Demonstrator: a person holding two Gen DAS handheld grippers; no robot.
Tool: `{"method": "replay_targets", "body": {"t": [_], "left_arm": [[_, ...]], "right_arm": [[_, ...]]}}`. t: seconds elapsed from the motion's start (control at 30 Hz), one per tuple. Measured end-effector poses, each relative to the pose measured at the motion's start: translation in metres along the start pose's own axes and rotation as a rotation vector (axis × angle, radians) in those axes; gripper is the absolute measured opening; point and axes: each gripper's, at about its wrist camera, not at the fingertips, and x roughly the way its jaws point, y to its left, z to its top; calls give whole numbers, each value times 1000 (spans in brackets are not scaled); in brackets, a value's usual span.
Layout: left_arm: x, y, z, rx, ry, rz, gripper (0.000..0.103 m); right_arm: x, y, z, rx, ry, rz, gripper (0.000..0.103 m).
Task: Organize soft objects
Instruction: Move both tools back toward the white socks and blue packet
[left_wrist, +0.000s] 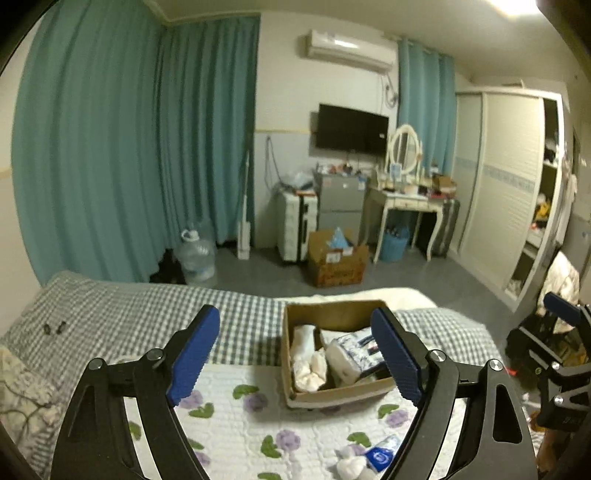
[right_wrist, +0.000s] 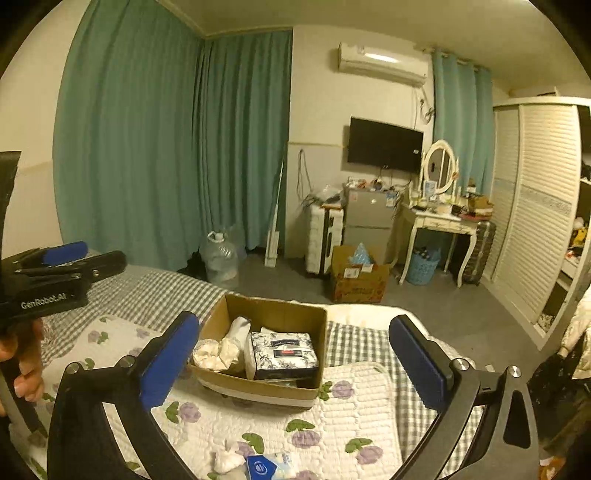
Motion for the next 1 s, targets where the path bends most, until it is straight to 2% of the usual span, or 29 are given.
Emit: {"method": "replay_targets", "body": {"t": [0.1, 0.27, 0.53, 0.83, 1.0], "left_arm": [[-22, 1, -4, -18, -35, 14, 101], [-49, -1, -10, -26, -68, 20, 102], [-79, -5, -27, -14, -108, 41, 102], [-78, -12, -52, 6, -94, 26, 102], [-60, -14, -69, -1, -20, 4, 101]], "right_arm": [[-30, -1, 4, -5, -24, -14, 103], [-73, -1, 5, -15, -66, -34, 103], [-113, 8, 1, -50, -78, -36, 103], [-118, 27, -28, -110, -39, -30, 103], [-99, 36, -53, -89, 28, -1, 103]]}}
